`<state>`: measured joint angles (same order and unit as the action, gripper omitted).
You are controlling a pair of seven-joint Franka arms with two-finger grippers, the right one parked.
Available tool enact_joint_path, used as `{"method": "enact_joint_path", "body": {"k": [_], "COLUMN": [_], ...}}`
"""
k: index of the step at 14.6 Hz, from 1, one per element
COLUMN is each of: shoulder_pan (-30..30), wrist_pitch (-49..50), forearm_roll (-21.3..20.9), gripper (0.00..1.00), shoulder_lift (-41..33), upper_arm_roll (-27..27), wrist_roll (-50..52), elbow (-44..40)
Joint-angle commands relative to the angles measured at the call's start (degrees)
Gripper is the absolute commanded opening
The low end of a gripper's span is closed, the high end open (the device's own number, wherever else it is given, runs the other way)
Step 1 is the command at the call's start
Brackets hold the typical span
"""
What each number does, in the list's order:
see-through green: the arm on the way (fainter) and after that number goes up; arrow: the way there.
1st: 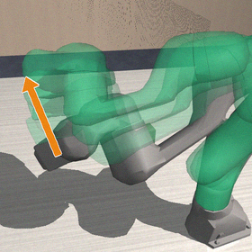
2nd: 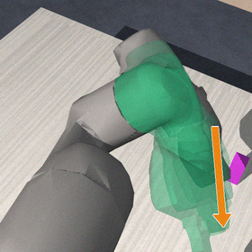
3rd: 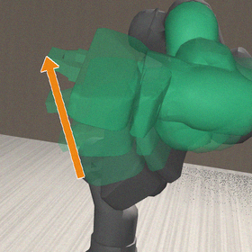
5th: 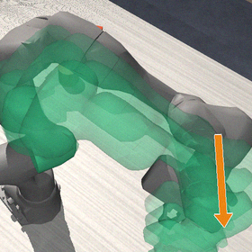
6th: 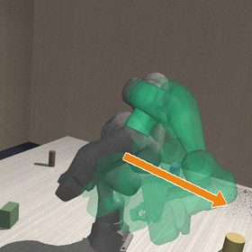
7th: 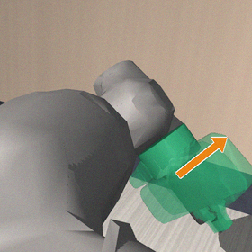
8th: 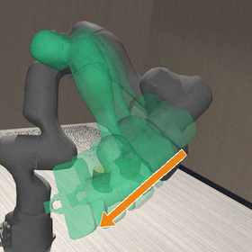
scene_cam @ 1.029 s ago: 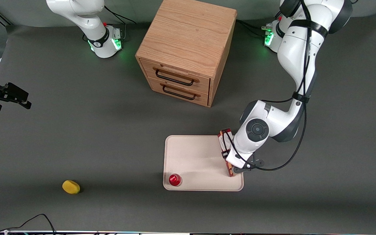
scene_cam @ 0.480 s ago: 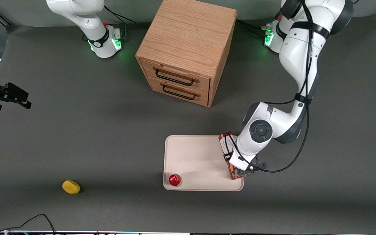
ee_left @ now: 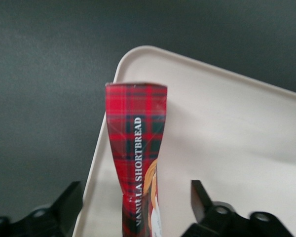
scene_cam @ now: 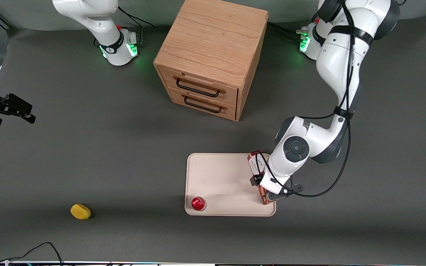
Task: Place red cookie box on tray
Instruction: 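Lower the cookie box upright onto the tray and open the left gripper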
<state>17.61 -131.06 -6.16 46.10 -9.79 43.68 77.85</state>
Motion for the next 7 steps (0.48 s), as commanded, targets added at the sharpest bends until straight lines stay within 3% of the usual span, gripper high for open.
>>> {"method": "enact_joint_path", "body": {"k": [1, 7], "shoulder_pan": [-0.03, -2.66], "wrist_pitch": [6.14, 23.72], "forearm_roll": [-0.95, -0.25], "gripper": [1.00, 1.00], "shoulder_lift": [-1.36, -8.91], "upper_arm_roll": [0.21, 0.03], "wrist_roll": [0.00, -8.16], "elbow": [-2.95, -6.04]}}
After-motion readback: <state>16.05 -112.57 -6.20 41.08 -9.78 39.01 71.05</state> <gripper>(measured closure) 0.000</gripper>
